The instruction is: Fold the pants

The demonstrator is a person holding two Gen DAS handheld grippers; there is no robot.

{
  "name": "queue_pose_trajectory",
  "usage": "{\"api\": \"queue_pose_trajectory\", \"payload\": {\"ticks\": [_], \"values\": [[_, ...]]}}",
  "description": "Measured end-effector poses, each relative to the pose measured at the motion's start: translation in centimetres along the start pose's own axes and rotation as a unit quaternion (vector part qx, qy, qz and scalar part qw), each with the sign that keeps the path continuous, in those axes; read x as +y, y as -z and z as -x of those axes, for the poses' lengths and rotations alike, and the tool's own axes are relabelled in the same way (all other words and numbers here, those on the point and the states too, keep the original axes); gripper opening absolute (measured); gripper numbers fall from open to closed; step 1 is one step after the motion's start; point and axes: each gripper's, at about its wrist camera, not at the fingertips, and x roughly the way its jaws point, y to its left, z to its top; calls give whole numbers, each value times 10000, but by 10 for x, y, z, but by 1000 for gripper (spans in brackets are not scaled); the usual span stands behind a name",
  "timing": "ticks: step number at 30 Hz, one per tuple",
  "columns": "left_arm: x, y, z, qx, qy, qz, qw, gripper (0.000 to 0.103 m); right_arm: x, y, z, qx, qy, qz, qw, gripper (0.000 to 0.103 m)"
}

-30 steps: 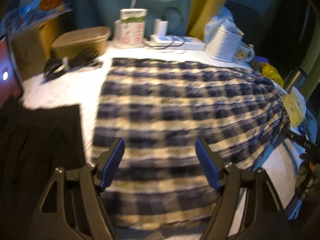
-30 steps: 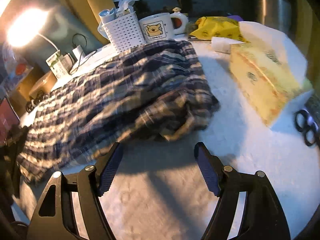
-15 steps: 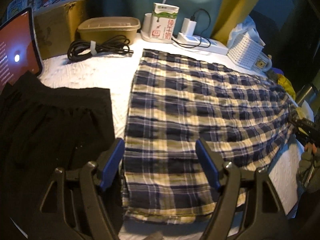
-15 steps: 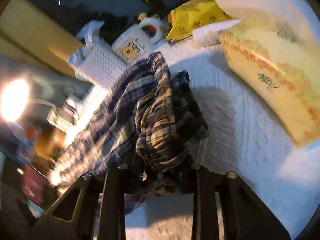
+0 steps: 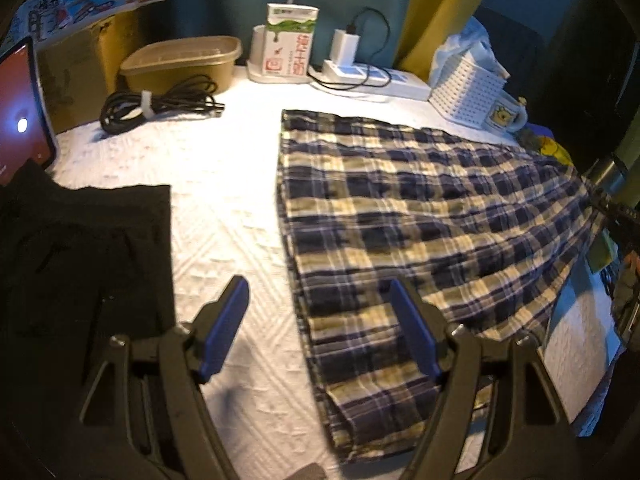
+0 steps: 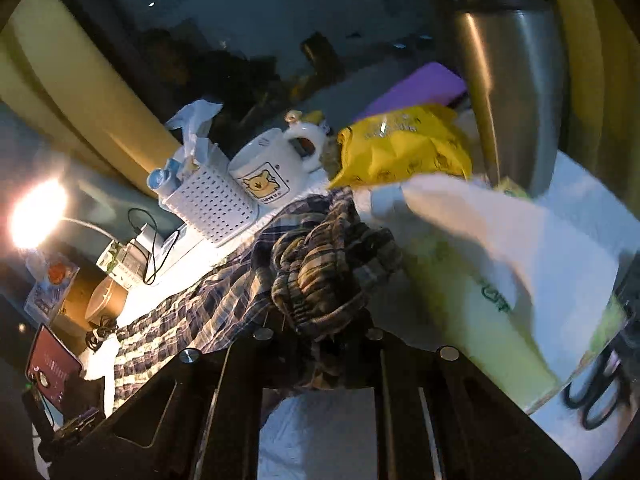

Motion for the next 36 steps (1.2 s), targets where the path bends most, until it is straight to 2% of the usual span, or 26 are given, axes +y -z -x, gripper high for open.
{"api": "queue_pose_trajectory", "payload": {"ticks": [5, 8, 14, 20, 23, 28, 33, 36], "values": [[3, 0, 6, -71, 7, -52, 10000, 74, 9, 6, 4, -104, 236, 201, 9995, 14], [12, -2, 11, -156, -2, -11, 9999, 74, 28, 1, 13, -259, 258, 466, 9982, 14], [29, -6, 22, -375, 86, -12, 9993, 74, 103, -8, 33, -581, 109, 1323, 9894, 14], [47, -4, 33, -581, 32, 14, 9983, 74, 192, 9, 31, -608, -379, 2093, 9752, 14], [58, -2, 39, -704, 121, 39, 9974, 74, 233, 26, 14, -389, -677, 2360, 9686, 14], [70, -3, 49, -929, 6, -103, 9956, 74, 294, 73, -32, 210, -1027, 2883, 9518, 12], [84, -6, 56, -1047, -42, -27, 9945, 74, 332, 129, -71, 926, -1207, 3282, 9323, 12], [89, -7, 56, -1006, -13, 44, 9949, 74, 346, 158, -84, 1215, -1099, 3642, 9168, 12]]}}
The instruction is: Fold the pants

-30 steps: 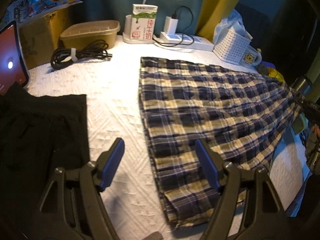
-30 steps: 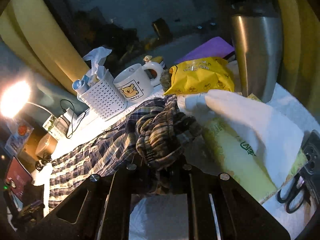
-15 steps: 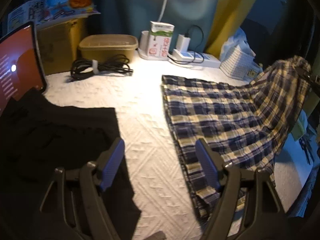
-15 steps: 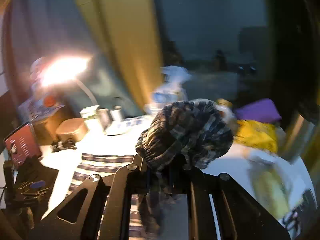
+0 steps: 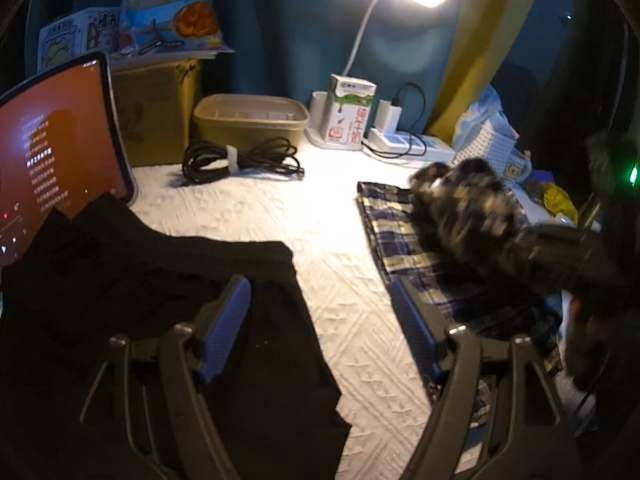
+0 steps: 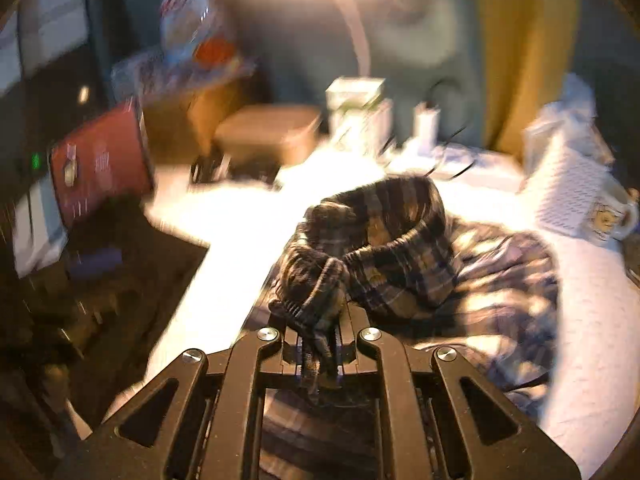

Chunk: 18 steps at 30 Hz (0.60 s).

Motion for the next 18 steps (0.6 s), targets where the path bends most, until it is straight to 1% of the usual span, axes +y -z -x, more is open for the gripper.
{"api": "queue_pose_trajectory", "payload": {"ticks": [1, 2, 3, 4, 6, 8, 10, 11, 12, 15, 18], "values": [[0, 0, 0, 9, 5, -4, 10000, 74, 5, 3, -5, 73, 11, 82, 9999, 12], [-1, -1, -1, 22, -13, -14, 10000, 74, 8, 5, -10, 172, 20, 166, 9997, 15], [-2, -1, -1, 31, -32, -11, 10000, 74, 10, 5, -13, 283, -7, 222, 9994, 22], [-3, -2, -1, 36, -45, 2, 10000, 74, 10, 9, -13, 364, -90, 255, 9990, 26], [-3, -3, -1, 38, -65, 46, 10000, 74, 11, 12, -9, 350, -269, 308, 9986, 47], [-4, -6, -2, 26, -91, 84, 9999, 74, 13, 14, -2, 333, -420, 400, 9978, 49], [-5, -11, -4, 41, -93, 131, 9999, 74, 12, 19, 5, 350, -520, 454, 9970, 54], [-7, -14, -5, 35, -65, 136, 9999, 74, 10, 20, 9, 317, -583, 439, 9968, 61], [-10, -16, -6, 26, -54, 122, 9999, 74, 5, 22, 15, 276, -658, 418, 9966, 64], [-25, -24, -7, -26, 26, -38, 10000, 74, -11, 28, 33, 85, -684, 301, 9972, 65], [-50, -33, -16, 33, 264, -389, 9989, 74, -36, 32, 50, -105, -579, 67, 9982, 65]]}}
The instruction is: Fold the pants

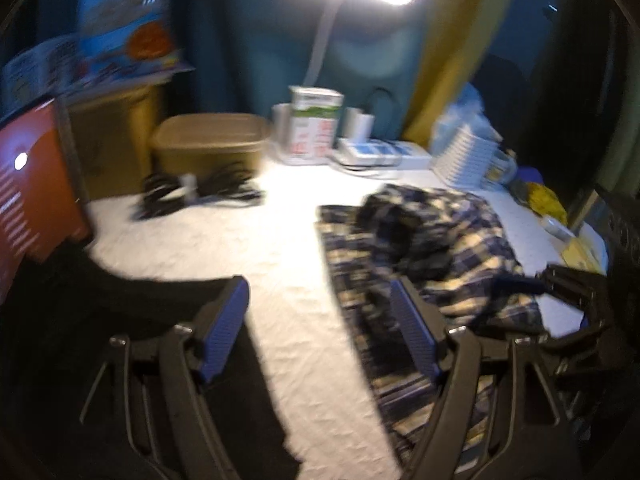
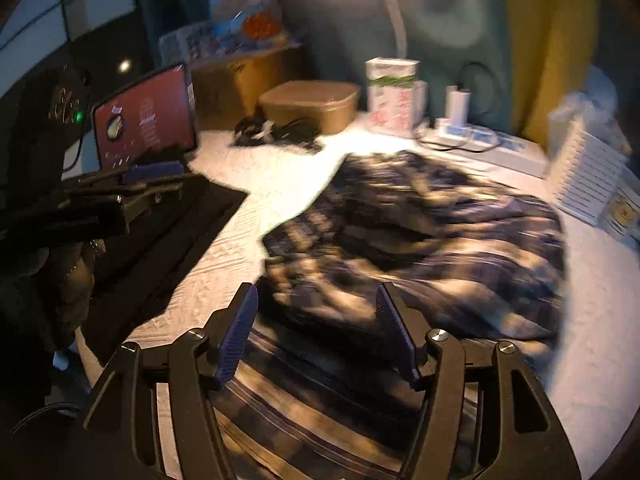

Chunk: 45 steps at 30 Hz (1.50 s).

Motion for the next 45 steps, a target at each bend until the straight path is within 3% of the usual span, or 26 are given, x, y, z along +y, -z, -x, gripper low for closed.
{"api": "queue_pose_trajectory", "payload": {"ticks": [4, 9, 14, 16, 18, 21, 27, 33, 37, 41, 45], "values": [[-33, -19, -24, 127, 218, -565, 9981, 74, -41, 5, 18, -175, 352, -259, 9989, 66], [-64, -41, -61, 288, 127, -1300, 9910, 74, -94, 5, 29, -336, 762, -461, 9955, 66], [-77, -48, -101, 455, 173, -1843, 9817, 74, -142, -4, 14, -364, 910, -611, 9933, 66], [-74, -50, -113, 532, 313, -1809, 9816, 73, -153, -7, 5, -355, 866, -660, 9934, 66], [-69, -54, -117, 616, 591, -1597, 9835, 30, -158, -8, -1, -347, 805, -650, 9940, 66], [-59, -67, -111, 545, 770, -1157, 9888, 24, -162, -9, -12, -291, 665, -602, 9955, 66], [-40, -89, -122, 342, 608, -836, 9941, 22, -155, -23, -28, -218, 759, -222, 9966, 66], [-21, -80, -174, 1020, 451, -623, 9918, 25, -162, -36, -69, 132, 1095, -151, 9938, 66], [-16, -84, -163, 1114, 544, -447, 9913, 29, -167, -37, -76, 174, 1105, -155, 9936, 66], [-6, -84, -120, 831, 846, -148, 9928, 35, -169, -36, -61, -45, 1007, -317, 9944, 66], [-2, -73, -89, 711, 855, -144, 9937, 42, -167, -32, -34, -265, 999, -455, 9936, 66]]}}
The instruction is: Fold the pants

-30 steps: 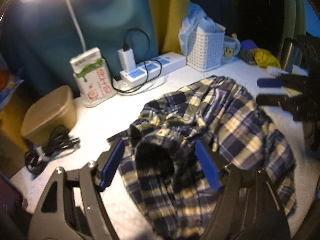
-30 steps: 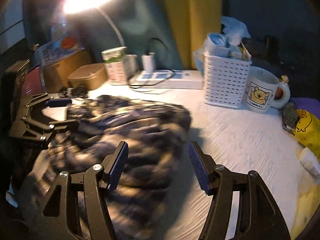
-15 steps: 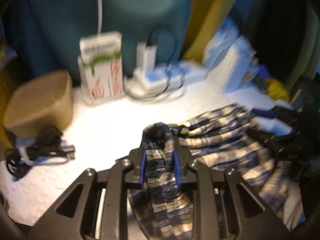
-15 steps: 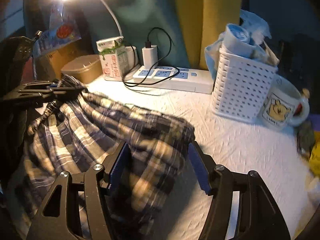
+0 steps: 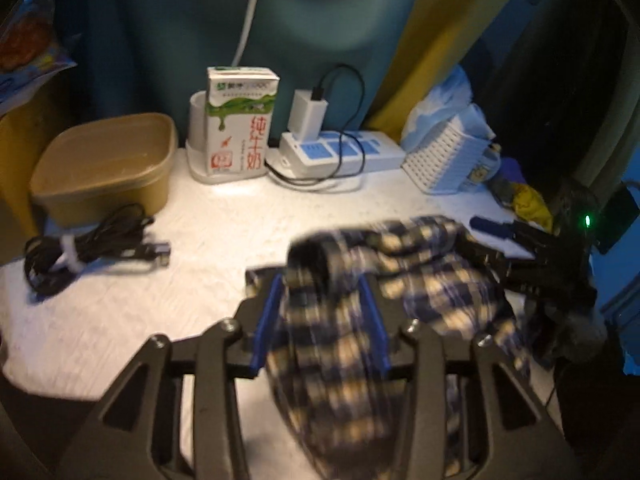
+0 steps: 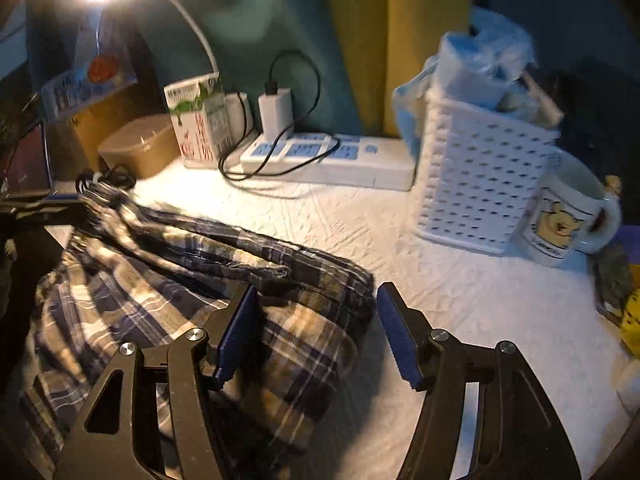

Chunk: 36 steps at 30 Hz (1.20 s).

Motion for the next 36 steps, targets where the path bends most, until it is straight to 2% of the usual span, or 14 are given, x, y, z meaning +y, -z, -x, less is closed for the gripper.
{"api": "queue_pose_trajectory", "payload": {"ticks": [3, 5, 9, 14, 16, 20, 22, 24, 25, 27, 29, 36], "values": [[-1, 19, 5, 136, -147, -81, 9998, 42, 1, 7, 22, -48, -28, -92, 9999, 66], [-1, 33, -1, 336, -49, -31, 9994, 43, 4, 15, 33, -4, -81, -110, 9999, 66], [-8, 61, -12, 643, -14, -7, 9979, 42, 17, 45, 55, 298, -397, -242, 9985, 66], [-19, 69, -5, 543, 42, -174, 9984, 42, 53, 81, 87, 376, -634, 57, 9973, 66], [-17, 71, -6, 554, 60, -96, 9984, 42, 71, 94, 89, 472, -463, 430, 9969, 66], [-20, 71, -7, 536, -55, -50, 9985, 38, 103, 117, 76, 517, 359, 1352, 9888, 65], [-22, 71, -3, 507, -108, 2, 9987, 36, 112, 121, 76, 444, 480, 1648, 9842, 55], [-24, 71, 3, 461, -99, 54, 9989, 36, 117, 121, 81, 316, 682, 1859, 9797, 21], [-25, 71, 7, 435, -98, 63, 9990, 36, 115, 120, 81, 318, 657, 1850, 9800, 17], [-27, 72, 15, 383, -107, 105, 9992, 36, 107, 121, 86, 345, 481, 1744, 9829, 10], [-29, 73, 22, 366, -109, 141, 9992, 36, 94, 122, 94, 327, 332, 1622, 9857, 7], [-34, 83, 36, 423, -236, 82, 9988, 36, 76, 129, 106, 550, 87, 1532, 9866, 4]]}}
